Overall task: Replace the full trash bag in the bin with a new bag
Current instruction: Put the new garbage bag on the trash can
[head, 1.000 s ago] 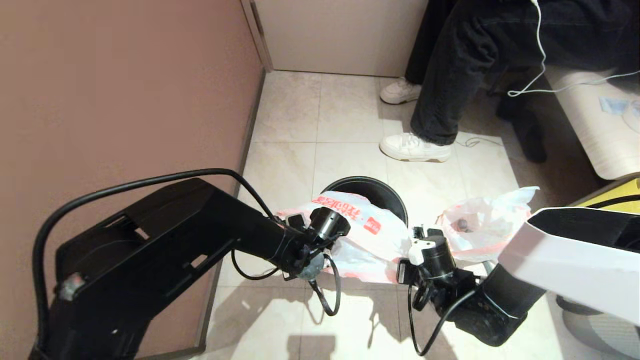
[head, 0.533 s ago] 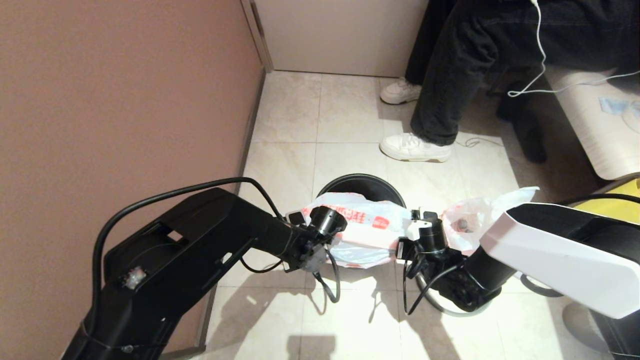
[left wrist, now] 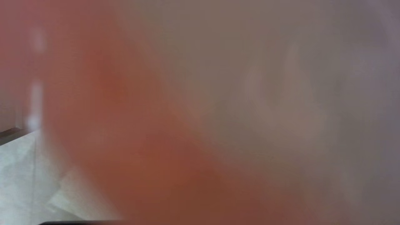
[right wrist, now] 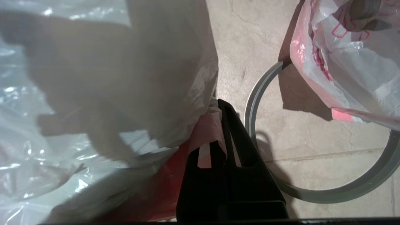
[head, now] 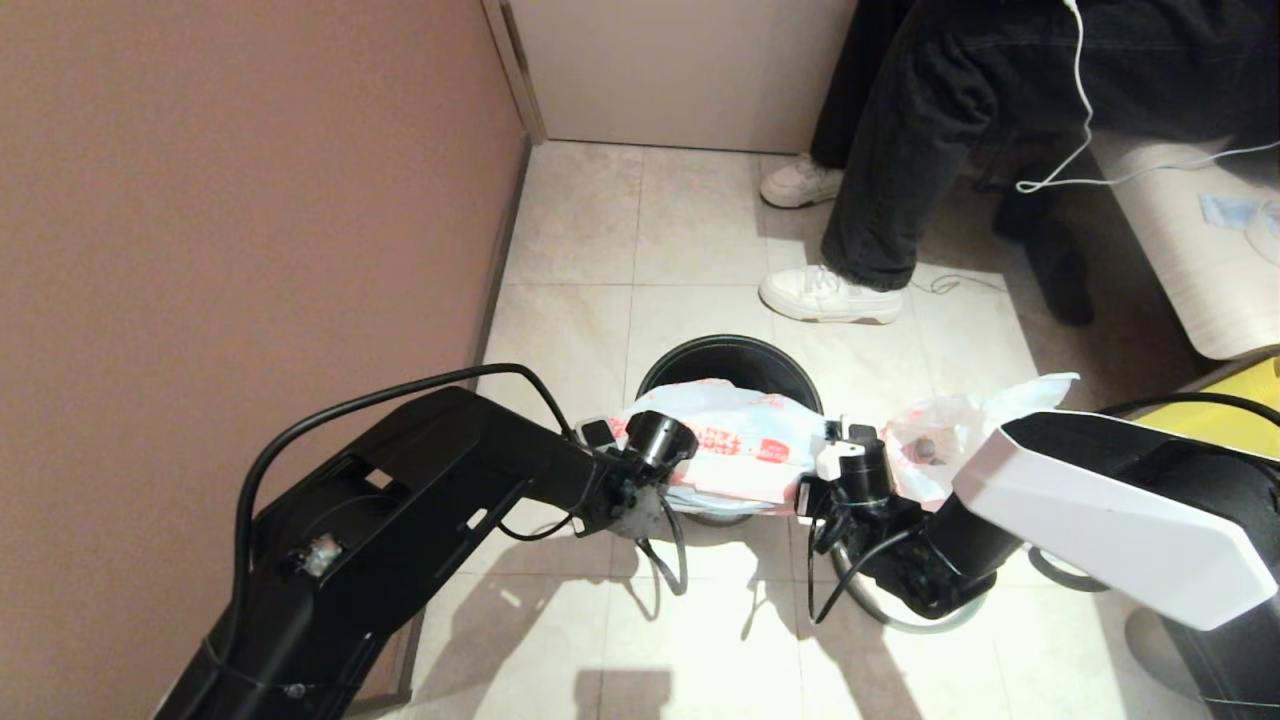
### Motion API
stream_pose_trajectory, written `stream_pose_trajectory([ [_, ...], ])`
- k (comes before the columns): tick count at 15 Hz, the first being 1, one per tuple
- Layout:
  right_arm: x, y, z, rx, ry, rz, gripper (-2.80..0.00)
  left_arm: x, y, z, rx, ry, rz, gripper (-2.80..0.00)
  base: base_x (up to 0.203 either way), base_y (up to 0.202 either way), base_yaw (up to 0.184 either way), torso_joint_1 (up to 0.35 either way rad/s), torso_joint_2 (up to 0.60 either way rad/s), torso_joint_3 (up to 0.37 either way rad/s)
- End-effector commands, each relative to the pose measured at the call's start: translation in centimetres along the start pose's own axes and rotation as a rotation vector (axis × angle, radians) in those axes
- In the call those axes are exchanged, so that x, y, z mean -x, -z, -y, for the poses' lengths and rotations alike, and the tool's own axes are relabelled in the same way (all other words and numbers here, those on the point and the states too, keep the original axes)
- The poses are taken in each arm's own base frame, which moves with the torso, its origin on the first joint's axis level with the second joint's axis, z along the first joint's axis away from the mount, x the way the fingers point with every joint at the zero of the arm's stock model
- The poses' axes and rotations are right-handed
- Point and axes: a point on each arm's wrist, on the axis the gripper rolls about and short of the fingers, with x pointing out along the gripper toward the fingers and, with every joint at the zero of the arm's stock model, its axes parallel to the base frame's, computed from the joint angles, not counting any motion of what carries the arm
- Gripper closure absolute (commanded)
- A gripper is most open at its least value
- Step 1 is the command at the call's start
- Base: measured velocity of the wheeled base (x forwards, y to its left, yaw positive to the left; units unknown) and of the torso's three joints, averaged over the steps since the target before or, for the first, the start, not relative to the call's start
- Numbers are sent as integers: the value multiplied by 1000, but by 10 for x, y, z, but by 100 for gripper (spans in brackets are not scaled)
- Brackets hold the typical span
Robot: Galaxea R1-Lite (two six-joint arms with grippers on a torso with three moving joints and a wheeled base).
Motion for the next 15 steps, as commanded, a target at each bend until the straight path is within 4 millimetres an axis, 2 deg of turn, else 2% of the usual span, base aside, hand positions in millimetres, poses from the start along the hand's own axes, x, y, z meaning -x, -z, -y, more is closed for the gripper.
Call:
stream_pose_trajectory([
  [1, 7, -11, -1, -16, -8, 29, 0, 7, -11, -1, 27, 11, 17, 0, 0, 0, 0, 0, 0, 0],
  [3, 17, -22, -1, -26, -19, 51, 0, 20, -21, -2, 37, 32, 28, 0, 0, 0, 0, 0, 0, 0],
  [4, 20, -24, -1, -25, -21, 53, 0, 23, -23, -2, 32, 34, 31, -280, 0, 0, 0, 0, 0, 0],
  [5, 20, -25, -1, -25, -22, 54, -280, 23, -23, -2, 31, 35, 31, -280, 0, 0, 0, 0, 0, 0],
  [9, 35, -36, 2, 4, -29, 63, -280, 35, -27, -2, 26, 49, 37, -280, 0, 0, 0, 0, 0, 0],
  [11, 52, -44, 9, 47, -62, 56, -280, 51, -33, -5, 28, 65, 43, -280, 0, 0, 0, 0, 0, 0],
  [13, 72, -61, 14, 80, -128, 67, -280, 69, -32, -6, 12, 87, 42, -280, 0, 0, 0, 0, 0, 0],
  [15, 86, -72, 19, 124, -149, 71, -280, 76, -35, -8, 3, 85, 33, -280, 0, 0, 0, 0, 0, 0],
])
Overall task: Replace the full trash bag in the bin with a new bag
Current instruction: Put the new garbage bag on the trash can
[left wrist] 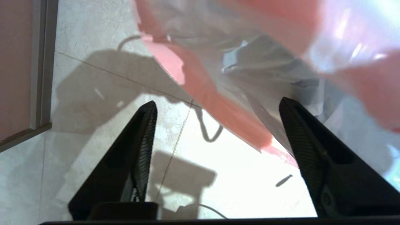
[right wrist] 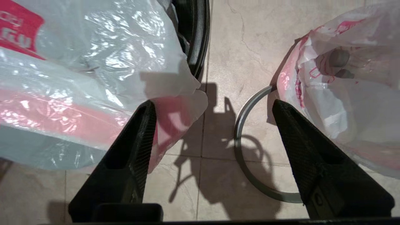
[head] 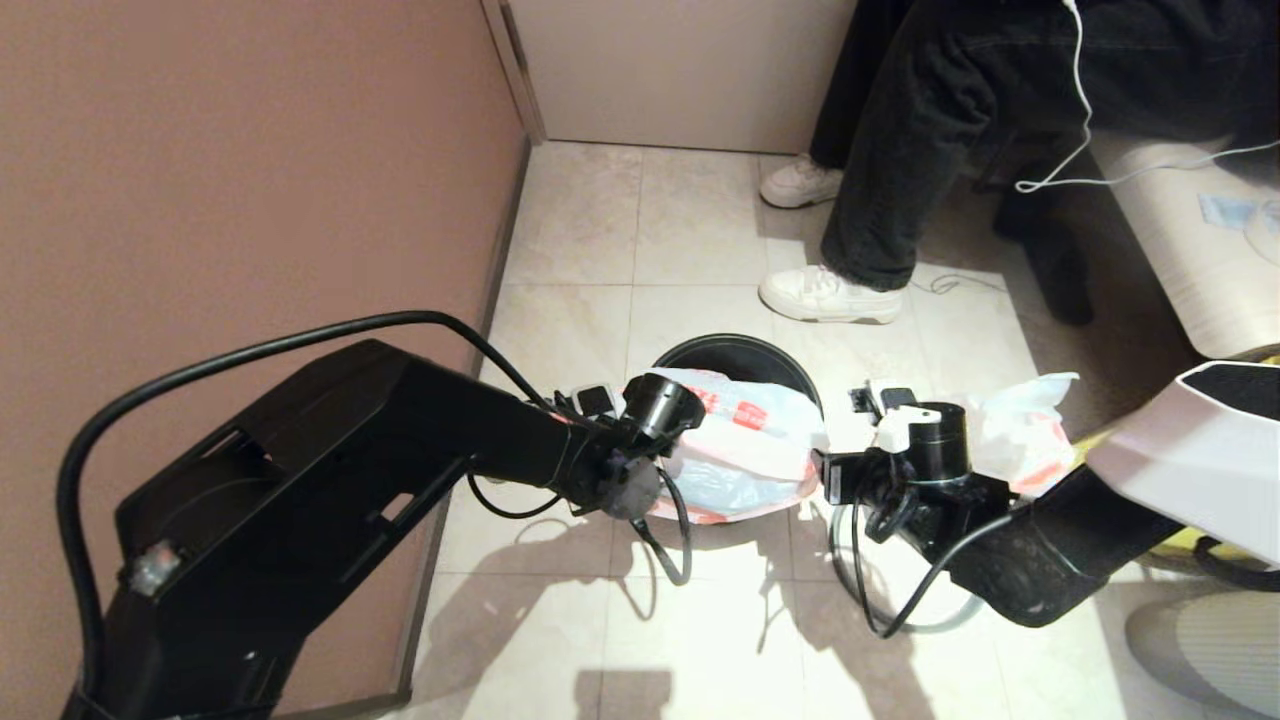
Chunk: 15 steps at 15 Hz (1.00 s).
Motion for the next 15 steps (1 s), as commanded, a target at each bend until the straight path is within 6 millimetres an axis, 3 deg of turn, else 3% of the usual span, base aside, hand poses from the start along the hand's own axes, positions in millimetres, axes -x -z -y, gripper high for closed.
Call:
stream_pose_trajectory([
  [1, 18, -21, 4, -8, -12, 48, -280, 12, -10, -1, 20, 17, 15, -280, 0, 0, 0, 0, 0, 0],
  [7, 31, -35, 11, 16, -22, 64, -280, 33, -13, 4, 9, 57, 17, -280, 0, 0, 0, 0, 0, 0],
  [8, 34, -40, 12, 10, -24, 79, 0, 39, -10, 5, -11, 60, 0, -280, 0, 0, 0, 0, 0, 0],
  [9, 37, -44, 12, 6, -25, 89, 0, 46, -9, 6, -24, 76, -20, 0, 0, 0, 0, 0, 0, 0],
  [11, 44, -50, 13, 2, -26, 100, 0, 60, -7, 7, -40, 108, -52, 0, 0, 0, 0, 0, 0, 0],
  [15, 51, -63, 19, -12, -17, 129, 0, 64, 4, 6, -53, 70, -109, 0, 0, 0, 0, 0, 0, 0],
])
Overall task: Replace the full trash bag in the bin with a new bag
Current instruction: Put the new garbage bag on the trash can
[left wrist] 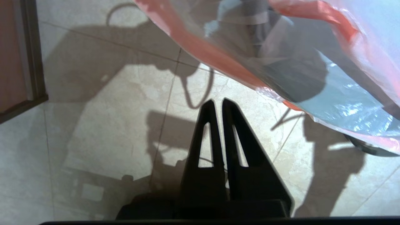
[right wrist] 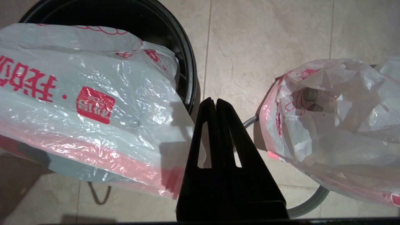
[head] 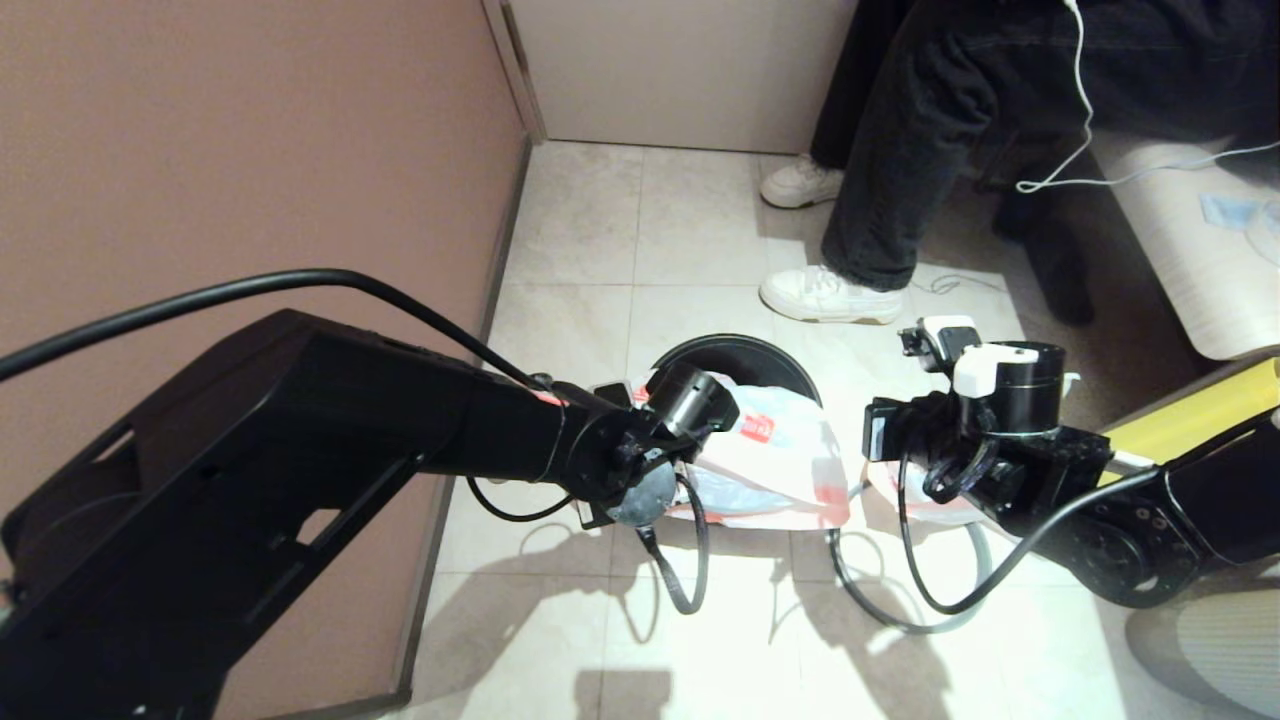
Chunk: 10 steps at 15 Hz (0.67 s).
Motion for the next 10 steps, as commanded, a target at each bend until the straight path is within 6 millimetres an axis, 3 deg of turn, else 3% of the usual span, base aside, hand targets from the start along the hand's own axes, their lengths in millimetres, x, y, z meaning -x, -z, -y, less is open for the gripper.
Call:
stream_pose_trajectory([
  [1, 5, -8, 1, -10, 0, 28, 0, 0, -1, 1, 9, 1, -1, 0, 0, 0, 0, 0, 0, 0],
  [6, 2, -9, 4, -13, 10, 30, 0, -31, -10, 22, 82, 16, -5, 0, 0, 0, 0, 0, 0, 0],
  [8, -1, -10, 7, -17, 19, 34, 0, -30, -14, 26, 86, 26, -18, 0, 0, 0, 0, 0, 0, 0],
  [9, -2, -10, 8, -18, 22, 34, 0, -30, -14, 27, 87, 30, -17, -280, 0, 0, 0, 0, 0, 0],
  [10, -2, -10, 8, -18, 22, 34, 0, -33, -13, 28, 84, 27, -20, -280, 0, 0, 0, 0, 0, 0],
])
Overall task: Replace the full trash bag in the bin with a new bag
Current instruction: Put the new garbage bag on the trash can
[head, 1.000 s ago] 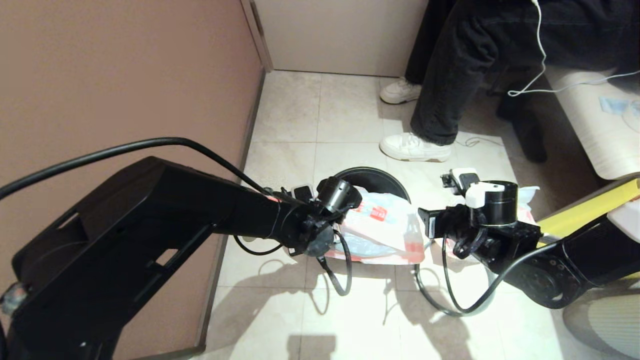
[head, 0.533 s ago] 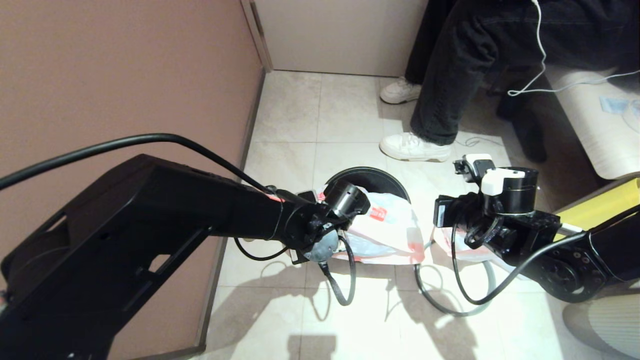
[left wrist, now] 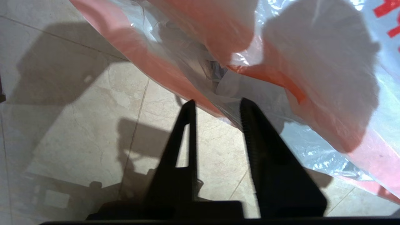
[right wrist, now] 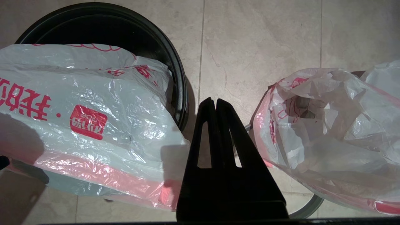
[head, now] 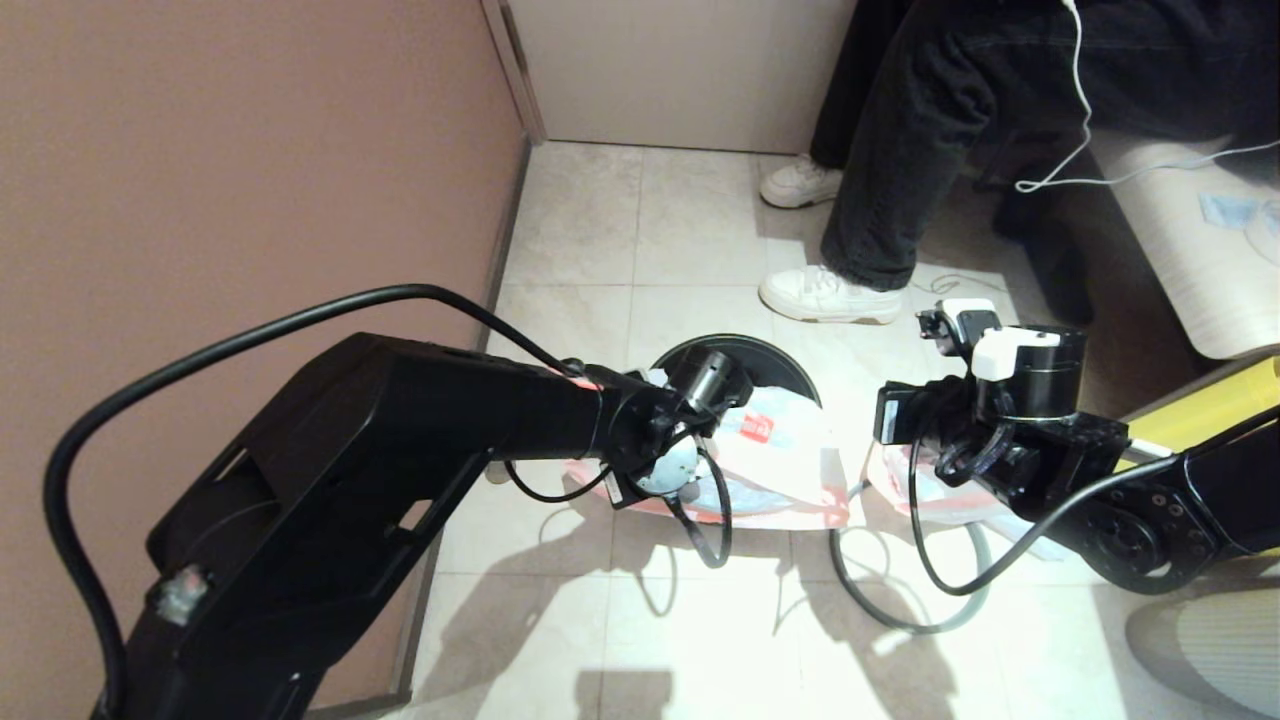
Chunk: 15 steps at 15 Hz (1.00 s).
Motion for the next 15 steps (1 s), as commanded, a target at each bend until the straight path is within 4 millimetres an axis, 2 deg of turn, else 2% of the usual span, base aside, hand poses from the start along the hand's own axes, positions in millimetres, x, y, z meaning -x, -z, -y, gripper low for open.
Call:
stream_pose_trajectory([
  [1, -1, 0, 0, -2, 2, 3, 0, -12, 7, 2, -7, -18, -11, -280, 0, 0, 0, 0, 0, 0],
  [5, -1, -1, 1, -3, 5, 6, 0, -31, 18, 4, -16, -40, -24, -280, 0, 0, 0, 0, 0, 0],
  [8, -2, -1, 3, -7, 9, 9, 0, -38, 12, 13, 0, -13, 3, -280, 0, 0, 0, 0, 0, 0],
  [13, -2, -2, 4, -8, 10, 12, 0, -51, 29, 14, -40, -30, -22, -280, 0, 0, 0, 0, 0, 0],
  [14, -2, -3, 5, -9, 11, 13, 0, -52, 28, 14, -36, -32, -21, 0, 0, 0, 0, 0, 0, 0],
  [15, -2, -3, 5, -9, 11, 13, 0, -52, 27, 13, -32, -31, -19, 0, 0, 0, 0, 0, 0, 0],
])
